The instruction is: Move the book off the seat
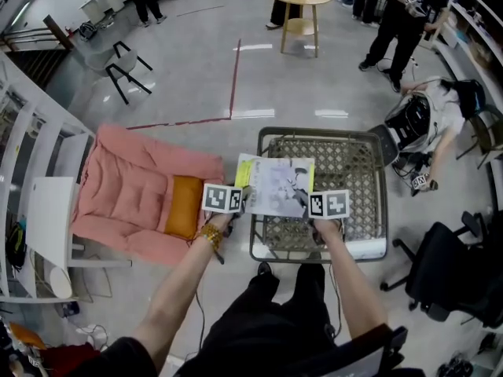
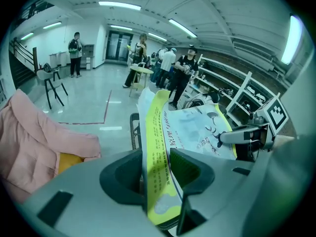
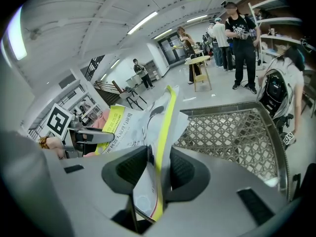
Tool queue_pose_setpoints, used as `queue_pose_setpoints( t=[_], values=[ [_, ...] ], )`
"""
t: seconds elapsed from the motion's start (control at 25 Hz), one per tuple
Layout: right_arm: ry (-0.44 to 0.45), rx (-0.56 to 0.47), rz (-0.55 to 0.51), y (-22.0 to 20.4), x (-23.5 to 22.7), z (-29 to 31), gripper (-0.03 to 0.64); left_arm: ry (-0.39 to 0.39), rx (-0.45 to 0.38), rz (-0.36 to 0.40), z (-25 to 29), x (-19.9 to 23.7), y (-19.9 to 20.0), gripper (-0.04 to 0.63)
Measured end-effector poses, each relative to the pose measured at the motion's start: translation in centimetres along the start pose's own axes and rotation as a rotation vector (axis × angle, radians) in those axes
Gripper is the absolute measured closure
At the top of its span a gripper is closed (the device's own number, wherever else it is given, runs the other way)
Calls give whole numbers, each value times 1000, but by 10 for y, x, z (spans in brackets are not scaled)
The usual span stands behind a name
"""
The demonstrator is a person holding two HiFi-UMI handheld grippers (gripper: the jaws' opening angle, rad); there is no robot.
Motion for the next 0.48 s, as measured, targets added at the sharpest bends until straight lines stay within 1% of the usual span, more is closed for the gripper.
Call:
queue_pose_setpoints(
  t=[0.48],
  values=[
    [2,20,-3,27,-74,-36,488,7,13,-23,45,-67,30,428]
  ],
)
Point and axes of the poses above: the fingertips, and each gripper's own axes: z forward along the fingers, x to its left, y out of its top, the point moved 8 cm from there along -z, backward along the fingers, and after that the axes turned 11 degrees about z, right-handed, at the moved point
